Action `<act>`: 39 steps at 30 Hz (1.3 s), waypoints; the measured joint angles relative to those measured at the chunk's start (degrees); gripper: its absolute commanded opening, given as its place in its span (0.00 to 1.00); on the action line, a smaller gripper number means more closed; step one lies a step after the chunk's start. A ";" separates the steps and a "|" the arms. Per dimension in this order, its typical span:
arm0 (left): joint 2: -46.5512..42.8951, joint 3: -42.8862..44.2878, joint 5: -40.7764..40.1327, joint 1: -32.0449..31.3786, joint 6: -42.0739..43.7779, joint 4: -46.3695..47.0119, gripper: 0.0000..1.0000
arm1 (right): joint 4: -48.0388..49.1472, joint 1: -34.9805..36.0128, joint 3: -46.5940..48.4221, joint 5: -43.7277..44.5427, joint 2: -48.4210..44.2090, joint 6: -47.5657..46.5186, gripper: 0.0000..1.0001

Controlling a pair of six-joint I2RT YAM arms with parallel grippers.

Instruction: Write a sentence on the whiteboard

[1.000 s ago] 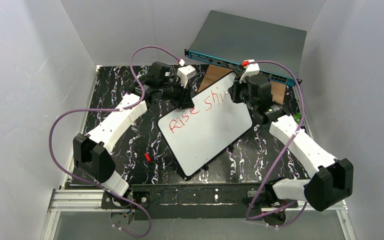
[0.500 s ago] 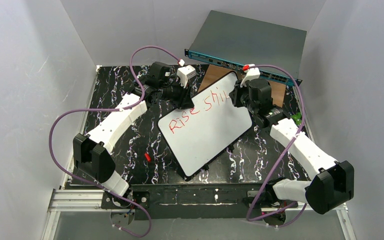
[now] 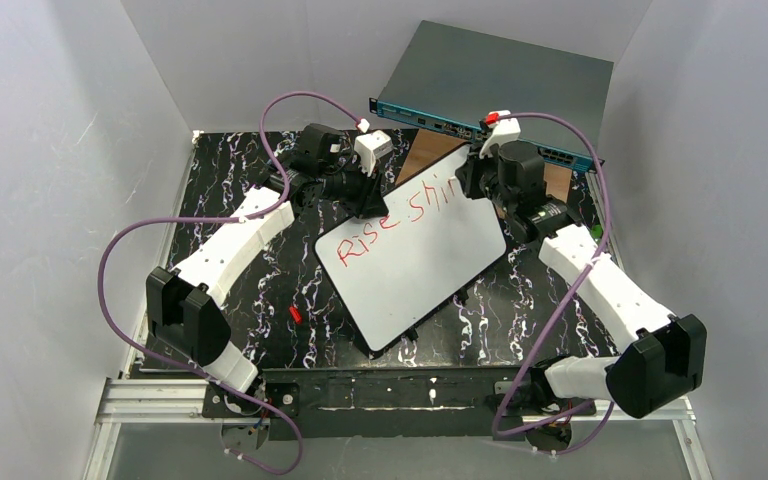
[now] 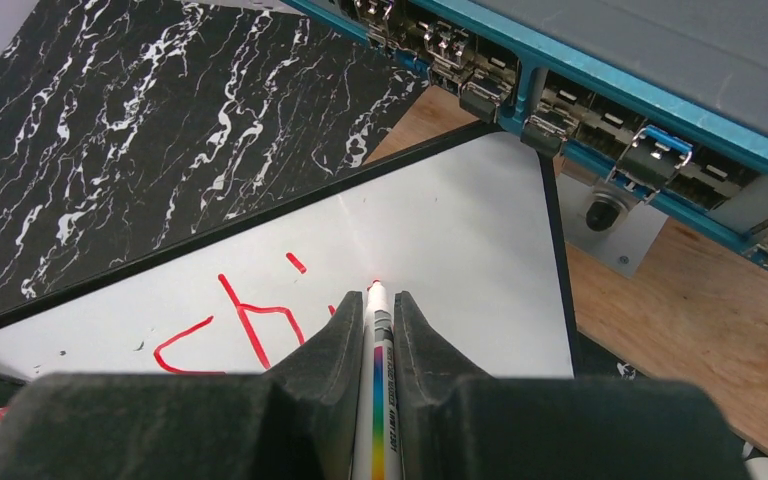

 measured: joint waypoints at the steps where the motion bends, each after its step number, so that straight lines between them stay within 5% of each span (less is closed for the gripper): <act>1: 0.00 0.00 0.00 0.00 0.02 0.00 0.00 | 0.07 0.00 0.17 0.00 0.17 -0.02 0.01; 39: 0.00 0.00 -0.11 0.02 -0.46 -0.24 0.00 | 0.09 -1.53 -3.67 0.85 0.39 0.00 0.01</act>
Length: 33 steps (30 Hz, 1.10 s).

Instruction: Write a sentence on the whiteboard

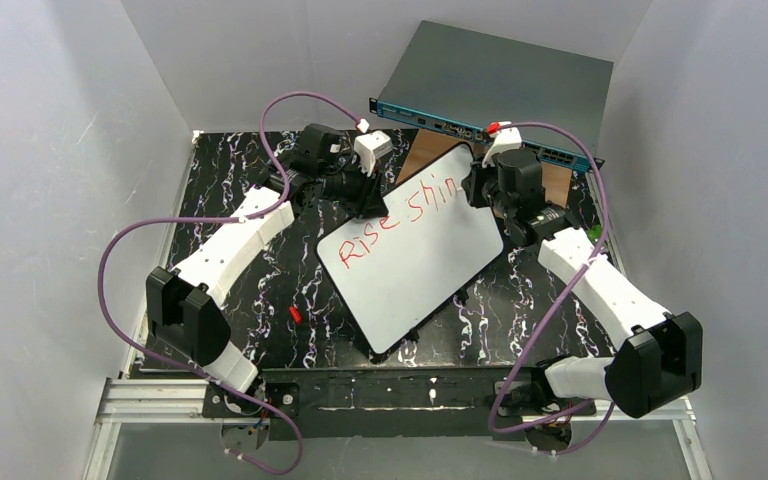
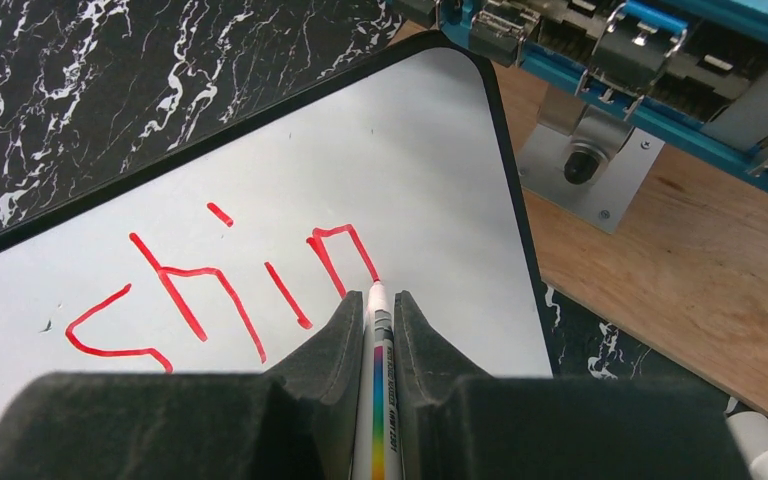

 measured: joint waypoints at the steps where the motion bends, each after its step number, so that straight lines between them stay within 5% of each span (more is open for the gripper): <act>1: 0.00 0.00 0.00 0.00 0.00 0.00 0.00 | 0.02 0.00 -0.11 0.02 -0.11 0.02 0.01; 33: -4.28 -1.40 -0.04 -0.92 5.14 -3.63 0.00 | -5.03 0.00 3.78 -0.50 -8.04 1.64 0.01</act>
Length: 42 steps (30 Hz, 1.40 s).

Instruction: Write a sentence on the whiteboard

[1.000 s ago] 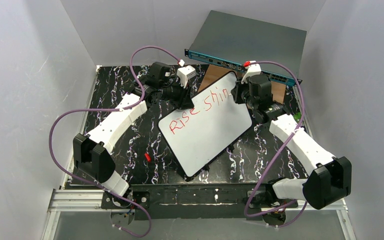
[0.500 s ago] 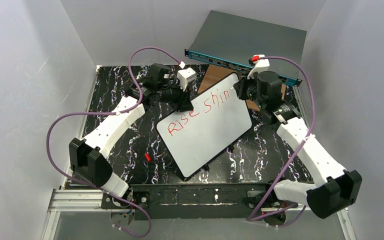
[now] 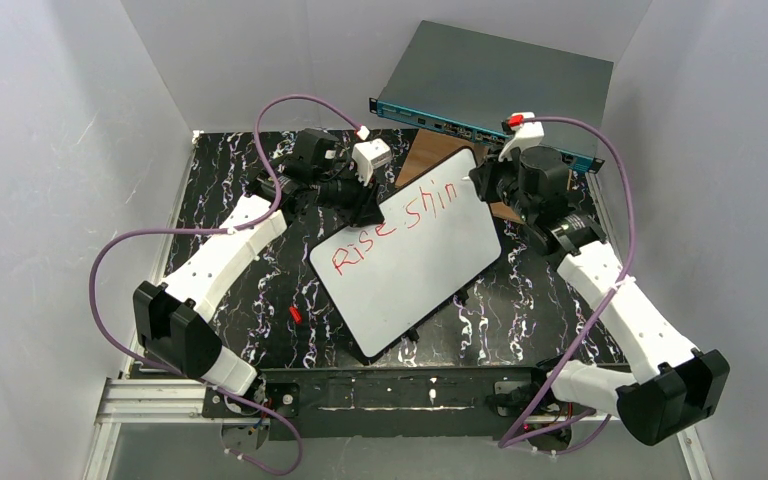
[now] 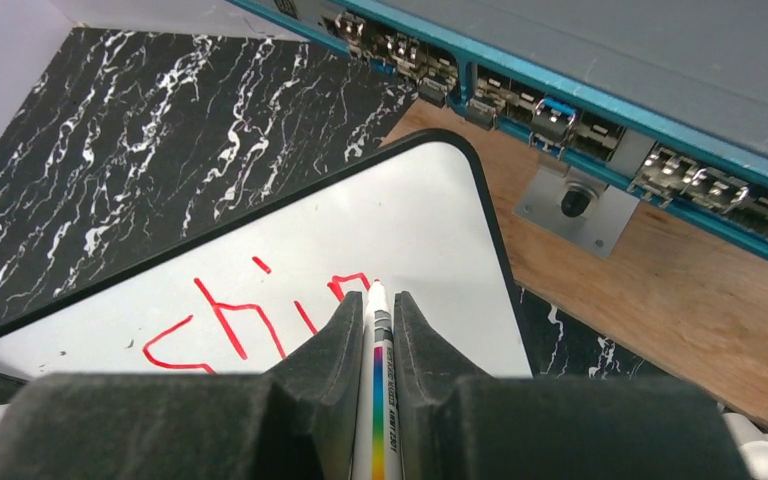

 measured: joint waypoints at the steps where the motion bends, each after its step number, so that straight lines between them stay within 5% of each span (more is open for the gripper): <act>1: 0.00 0.00 0.00 0.00 0.00 0.00 0.00 | 0.07 0.00 -0.20 0.00 0.26 0.09 0.01; 42: 0.00 0.00 -0.63 0.07 -0.22 -0.44 0.00 | 2.21 -0.11 2.58 2.56 8.57 -1.64 0.01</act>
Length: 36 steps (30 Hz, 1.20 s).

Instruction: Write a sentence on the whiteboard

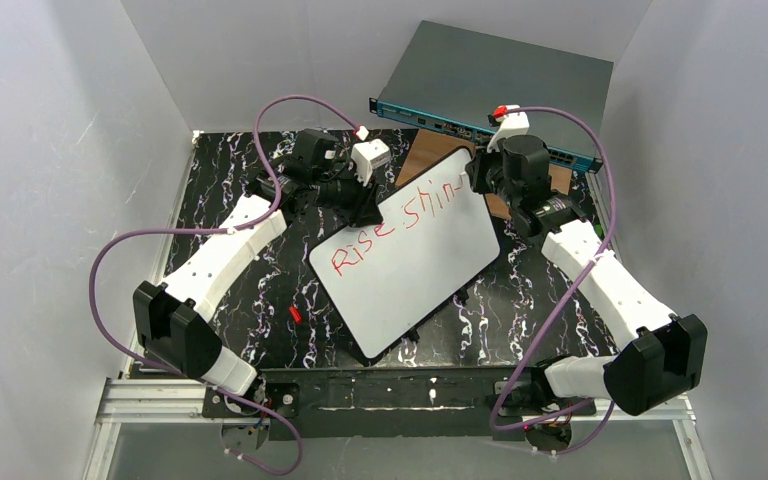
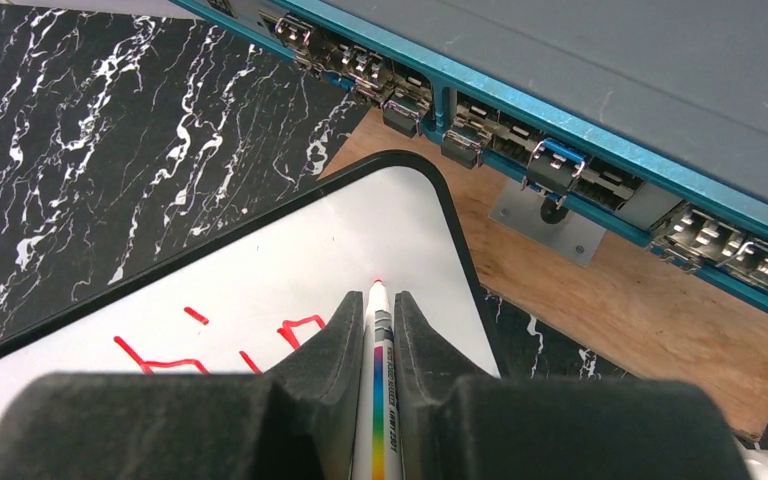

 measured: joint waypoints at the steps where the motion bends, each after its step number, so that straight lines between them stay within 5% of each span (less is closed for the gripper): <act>1: 0.00 0.00 -0.02 0.00 -0.02 -0.02 0.00 | 0.00 -0.07 0.00 -0.20 0.00 0.02 0.01; 36: 0.00 -0.02 -0.13 0.07 -0.87 -0.02 0.00 | 1.11 0.57 -7.19 -1.25 -3.45 2.95 0.01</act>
